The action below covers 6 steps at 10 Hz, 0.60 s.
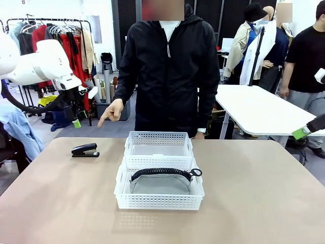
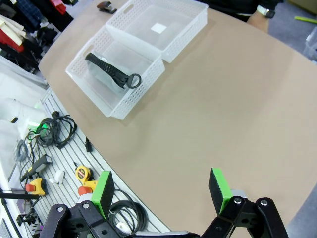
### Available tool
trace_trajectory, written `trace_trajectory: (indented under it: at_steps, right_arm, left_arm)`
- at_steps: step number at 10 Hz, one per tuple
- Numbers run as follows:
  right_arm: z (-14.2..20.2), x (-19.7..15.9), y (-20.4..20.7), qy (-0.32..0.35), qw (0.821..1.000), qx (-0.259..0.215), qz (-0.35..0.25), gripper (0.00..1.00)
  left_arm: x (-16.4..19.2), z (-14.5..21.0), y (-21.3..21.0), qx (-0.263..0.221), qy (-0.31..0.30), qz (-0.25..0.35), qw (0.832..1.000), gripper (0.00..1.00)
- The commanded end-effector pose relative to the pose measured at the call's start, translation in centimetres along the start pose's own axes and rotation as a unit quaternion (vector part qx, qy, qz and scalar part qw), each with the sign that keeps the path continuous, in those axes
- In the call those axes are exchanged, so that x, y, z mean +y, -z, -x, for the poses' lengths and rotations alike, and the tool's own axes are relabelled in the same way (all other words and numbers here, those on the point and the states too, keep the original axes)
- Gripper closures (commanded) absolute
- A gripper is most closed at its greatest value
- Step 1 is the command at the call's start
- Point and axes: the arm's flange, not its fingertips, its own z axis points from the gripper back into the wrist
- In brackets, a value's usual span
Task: Distribute items into two baskets.
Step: Pick up the Stapler that the person points to.
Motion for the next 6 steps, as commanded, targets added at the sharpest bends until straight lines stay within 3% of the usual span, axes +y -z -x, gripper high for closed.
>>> trace_trajectory:
  at_steps: [1,6]
  right_arm:
    - [0.04,-0.06,-0.08,-0.005,1.000,0.000,-0.002,0.00]
    - [0.04,-0.06,-0.08,-0.005,1.000,0.000,-0.002,0.00]
  left_arm:
    - [-0.55,0.23,-0.26,-0.005,-0.006,0.001,1.000,0.00]
    - [0.24,0.52,0.73,0.013,0.011,-0.017,1.000,0.00]
